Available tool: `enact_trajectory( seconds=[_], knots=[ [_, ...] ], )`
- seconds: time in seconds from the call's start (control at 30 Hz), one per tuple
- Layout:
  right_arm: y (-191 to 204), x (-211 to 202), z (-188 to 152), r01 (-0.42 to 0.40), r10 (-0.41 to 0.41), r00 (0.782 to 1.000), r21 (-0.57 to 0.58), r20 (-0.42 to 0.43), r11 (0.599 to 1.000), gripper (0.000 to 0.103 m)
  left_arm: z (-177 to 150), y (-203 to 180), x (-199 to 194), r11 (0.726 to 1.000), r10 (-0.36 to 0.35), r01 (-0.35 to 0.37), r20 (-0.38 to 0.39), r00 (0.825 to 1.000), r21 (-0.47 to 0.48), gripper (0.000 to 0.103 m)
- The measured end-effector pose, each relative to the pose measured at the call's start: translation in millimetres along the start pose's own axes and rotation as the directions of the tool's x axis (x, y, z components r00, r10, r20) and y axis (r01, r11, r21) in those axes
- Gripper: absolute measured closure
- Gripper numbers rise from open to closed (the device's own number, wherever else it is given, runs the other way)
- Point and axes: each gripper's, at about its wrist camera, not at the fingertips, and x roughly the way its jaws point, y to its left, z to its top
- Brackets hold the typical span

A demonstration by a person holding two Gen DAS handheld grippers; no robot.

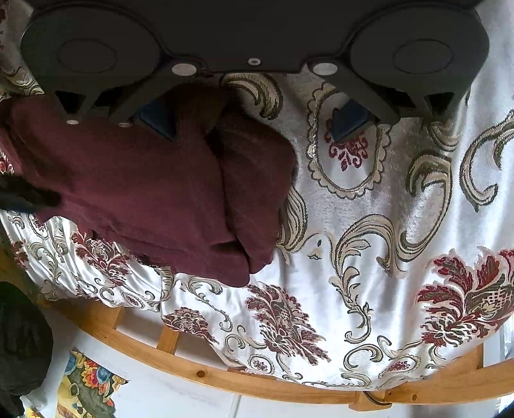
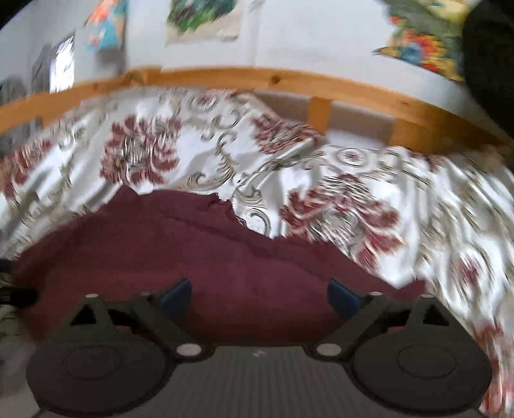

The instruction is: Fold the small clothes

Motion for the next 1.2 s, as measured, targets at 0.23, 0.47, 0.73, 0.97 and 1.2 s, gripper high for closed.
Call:
enact_trajectory(
  seconds=[0.23, 0.47, 0.73, 0.97, 1.2],
  knots=[
    [-6.7, -55.6, -57.6, 0.160, -0.164, 0.986, 0.200, 0.003, 0.967, 0.000, 2.5, 0.9, 0.2, 1.000, 0.005, -0.005, -0.023, 1.000, -0.012, 0.001],
    [-4.2, -50.8, -57.7, 0.141, -0.152, 0.987, 0.189, 0.044, 0.972, 0.000, 13.7, 0.2, 3.1, 0.999, 0.006, -0.009, -0.080, 0.997, -0.035, 0.001],
    [13.4, -38.8, -50.5, 0.147, -0.165, 0.979, 0.143, 0.123, 0.979, 0.000, 30.0, -1.9, -2.1, 1.000, 0.001, -0.001, -0.018, 1.000, -0.032, 0.001],
    [28.3, -16.2, -67.5, 0.129, -0.133, 0.990, 0.112, 0.037, 0.985, 0.000, 46.9, -11.7, 21.0, 0.997, 0.071, -0.069, -0.052, 0.996, 0.026, 0.001],
    [27.4, -13.6, -73.8, 0.113, -0.118, 0.993, 0.128, 0.030, 0.985, 0.000, 48.1, -12.7, 28.5, 0.996, 0.084, -0.081, -0.075, 0.994, 0.048, 0.001]
  ],
)
